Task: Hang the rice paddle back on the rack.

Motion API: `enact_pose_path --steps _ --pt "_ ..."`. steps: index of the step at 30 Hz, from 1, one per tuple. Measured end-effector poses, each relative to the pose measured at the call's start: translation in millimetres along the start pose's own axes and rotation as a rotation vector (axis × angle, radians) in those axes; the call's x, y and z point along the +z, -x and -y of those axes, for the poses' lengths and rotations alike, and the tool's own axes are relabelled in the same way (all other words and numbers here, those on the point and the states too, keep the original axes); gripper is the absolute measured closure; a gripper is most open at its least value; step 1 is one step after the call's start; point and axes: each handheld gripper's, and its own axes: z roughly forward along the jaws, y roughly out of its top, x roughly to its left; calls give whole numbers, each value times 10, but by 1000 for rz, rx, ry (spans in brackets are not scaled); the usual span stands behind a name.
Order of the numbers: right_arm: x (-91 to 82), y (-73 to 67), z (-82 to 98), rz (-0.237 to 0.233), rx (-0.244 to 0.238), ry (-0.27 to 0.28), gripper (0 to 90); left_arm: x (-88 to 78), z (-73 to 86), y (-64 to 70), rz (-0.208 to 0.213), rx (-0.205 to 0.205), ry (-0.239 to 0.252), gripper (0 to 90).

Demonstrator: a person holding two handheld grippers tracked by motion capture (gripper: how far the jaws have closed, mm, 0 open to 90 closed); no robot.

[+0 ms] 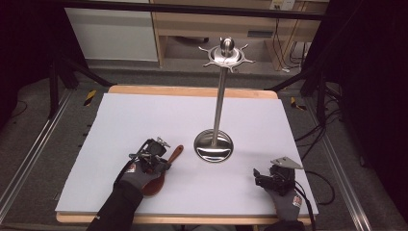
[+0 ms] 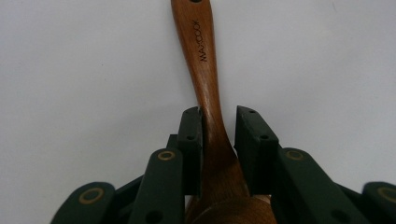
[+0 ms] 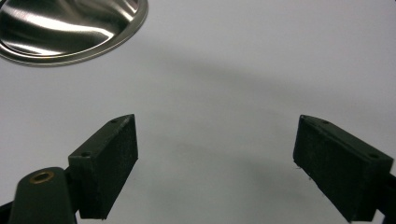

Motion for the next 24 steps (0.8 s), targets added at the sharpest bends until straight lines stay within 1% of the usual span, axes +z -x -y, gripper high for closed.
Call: enact_pose_path --steps 7,10,11,12,14,15,18,19,22,23,24 --pt "3 -6 -1 -1 3 -3 141 8 -16 2 10 1 -6 729" --pt "1 -2 -1 -1 -1 -2 141 4 -21 13 5 17 -10 747" --pt "1 -2 -1 0 -1 -2 141 -1 -21 17 0 29 -18 750" --pt "1 -2 -1 0 -1 -2 141 -1 -21 17 0 29 -18 751" --pt "1 -1 -1 0 0 -3 141 -10 -19 19 -3 37 -28 751" --pt "3 -3 0 0 1 -4 141 -14 -16 26 -8 49 -37 749" --pt "5 -6 0 -2 2 -5 141 -14 -23 29 -7 52 -47 742" --pt "3 -8 0 -2 6 -7 141 -9 -37 28 -6 57 -56 727" --pt "2 -7 0 -1 5 -6 141 -5 -49 31 -4 52 -49 721" --pt "2 -5 0 -1 3 -7 141 0 -58 26 -2 58 -54 721" --pt "3 -6 0 1 4 -7 141 9 -65 28 -10 54 -55 717"
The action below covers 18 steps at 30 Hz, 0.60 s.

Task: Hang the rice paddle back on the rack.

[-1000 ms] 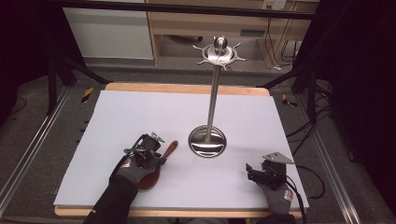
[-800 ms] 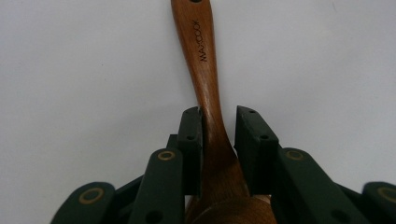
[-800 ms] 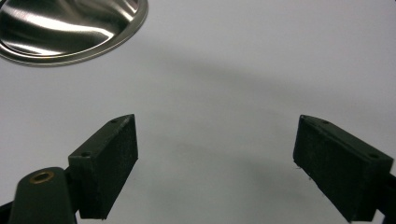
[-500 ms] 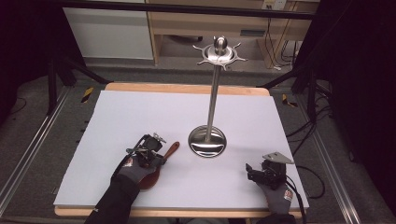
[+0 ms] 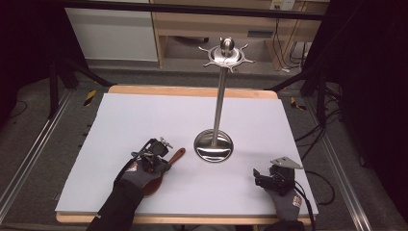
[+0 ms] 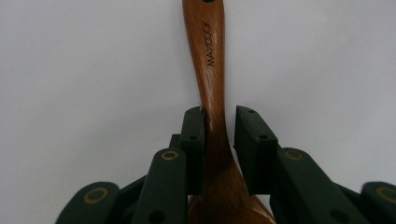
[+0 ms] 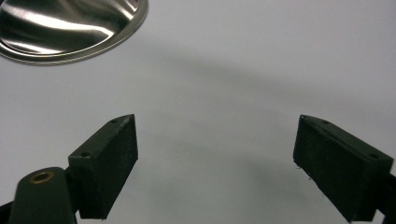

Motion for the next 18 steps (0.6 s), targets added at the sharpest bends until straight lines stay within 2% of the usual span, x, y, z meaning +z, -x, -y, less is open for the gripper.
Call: enact_pose_path --steps 3,8,16,18 --pt "3 2 -1 -2 -2 -1 141 22 -29 19 -23 15 -26 723" --pt "3 4 -1 -1 -5 -1 141 36 -48 55 -38 22 -35 740" --pt "8 -1 0 -1 -2 -4 141 50 -106 86 -57 25 -76 760" --pt "7 -1 0 -1 0 -5 141 51 -111 79 -50 23 -79 767"
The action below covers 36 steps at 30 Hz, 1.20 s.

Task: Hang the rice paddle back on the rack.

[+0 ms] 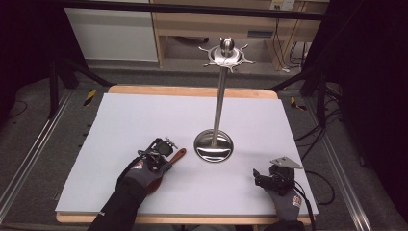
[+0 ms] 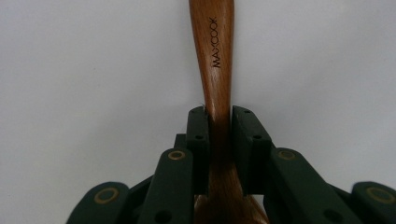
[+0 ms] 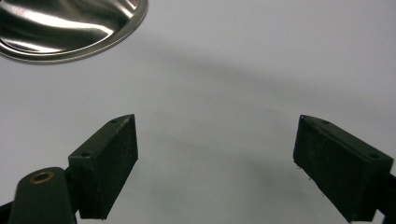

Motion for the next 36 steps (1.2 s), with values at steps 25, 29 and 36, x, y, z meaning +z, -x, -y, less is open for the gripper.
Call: enact_pose_path --steps 25,29,36 --pt "1 4 -1 -2 2 -6 141 -104 -3 -7 15 42 15 778" --pt "-1 7 -1 -1 -1 -4 141 -180 20 6 15 46 38 778" --pt "-5 11 -1 -2 -1 -2 141 -258 92 14 13 47 93 779"
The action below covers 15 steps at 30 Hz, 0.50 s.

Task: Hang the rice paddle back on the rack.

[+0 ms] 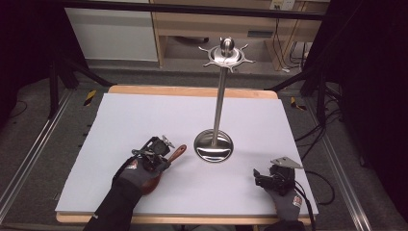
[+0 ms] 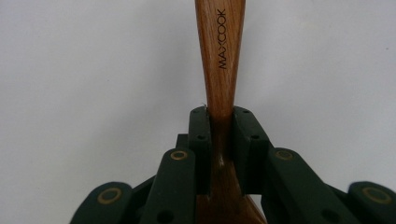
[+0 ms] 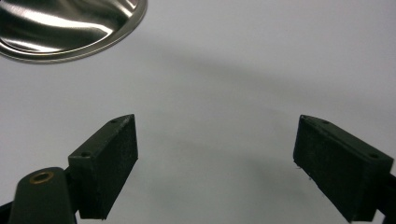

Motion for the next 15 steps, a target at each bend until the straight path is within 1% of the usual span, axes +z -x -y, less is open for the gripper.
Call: enact_pose_path --steps 2,3,4,9,10,15 --pt "0 2 0 1 -2 -1 141 -26 33 5 5 0 18 779" --pt "1 0 0 1 0 -3 141 -53 68 5 7 -3 37 779" --pt "1 0 0 1 0 -3 141 -53 68 5 7 -3 37 779" --pt "2 0 0 2 0 -3 140 -127 139 -24 22 -14 69 780" --pt "3 2 1 2 -2 -3 140 -127 139 -24 22 -14 69 779" --pt "5 3 1 3 -2 -4 140 -196 175 -36 21 -24 100 780"
